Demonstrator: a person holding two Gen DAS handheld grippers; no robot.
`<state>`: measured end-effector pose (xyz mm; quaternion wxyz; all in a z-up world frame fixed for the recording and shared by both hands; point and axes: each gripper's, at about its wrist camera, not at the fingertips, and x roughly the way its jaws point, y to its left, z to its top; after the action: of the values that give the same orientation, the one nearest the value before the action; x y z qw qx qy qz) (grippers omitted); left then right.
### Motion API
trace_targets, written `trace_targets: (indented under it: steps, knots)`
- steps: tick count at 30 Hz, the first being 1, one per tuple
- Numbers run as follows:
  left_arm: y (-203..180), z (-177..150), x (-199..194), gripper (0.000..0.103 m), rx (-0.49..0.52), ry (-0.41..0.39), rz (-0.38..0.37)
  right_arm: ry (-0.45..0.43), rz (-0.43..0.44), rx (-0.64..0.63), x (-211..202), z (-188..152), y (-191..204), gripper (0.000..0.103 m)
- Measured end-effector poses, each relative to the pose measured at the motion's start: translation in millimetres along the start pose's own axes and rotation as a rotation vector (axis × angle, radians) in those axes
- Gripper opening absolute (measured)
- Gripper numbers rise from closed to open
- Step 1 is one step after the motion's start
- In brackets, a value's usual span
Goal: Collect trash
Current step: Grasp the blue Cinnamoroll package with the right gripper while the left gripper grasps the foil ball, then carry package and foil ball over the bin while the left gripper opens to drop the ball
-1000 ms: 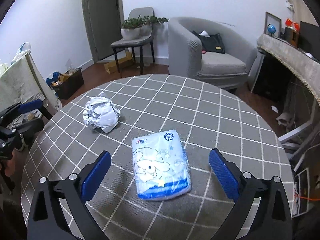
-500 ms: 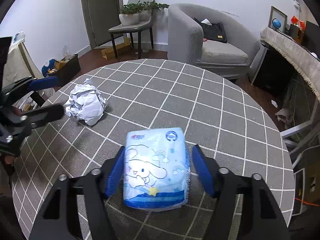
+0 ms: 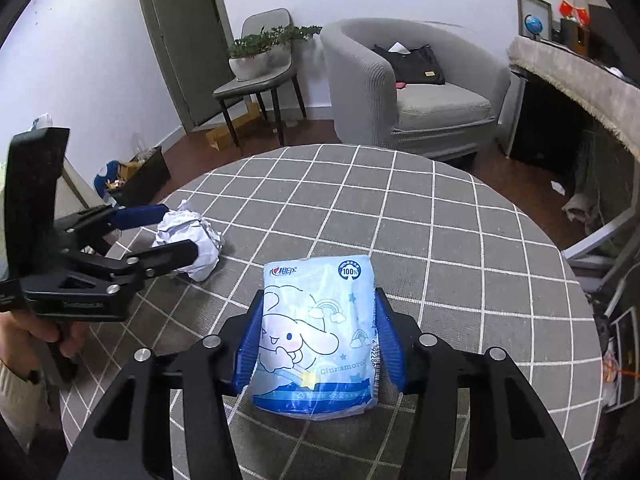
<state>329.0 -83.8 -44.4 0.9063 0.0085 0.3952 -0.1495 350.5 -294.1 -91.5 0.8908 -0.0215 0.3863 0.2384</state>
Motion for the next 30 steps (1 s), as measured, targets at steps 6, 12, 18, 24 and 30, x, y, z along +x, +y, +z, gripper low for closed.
trace_targets:
  steps: [6,12,18,24,30]
  knots:
    - [-3,0,7,0.062,-0.013,0.037,-0.007,-0.017,0.009,0.006,-11,-2,6,0.053]
    - [-15,-10,-10,0.058,0.003,0.013,0.002,-0.028,0.014,0.009,-23,-8,15,0.053]
    - [-26,-32,-32,0.058,0.013,-0.002,0.024,-0.049,0.014,0.021,-40,-19,27,0.053]
    - [-30,-54,-62,0.058,0.001,-0.026,0.044,-0.069,0.031,0.021,-55,-35,44,0.053]
    - [-27,-84,-95,0.058,-0.039,-0.045,0.063,-0.075,0.041,0.012,-67,-51,63,0.053]
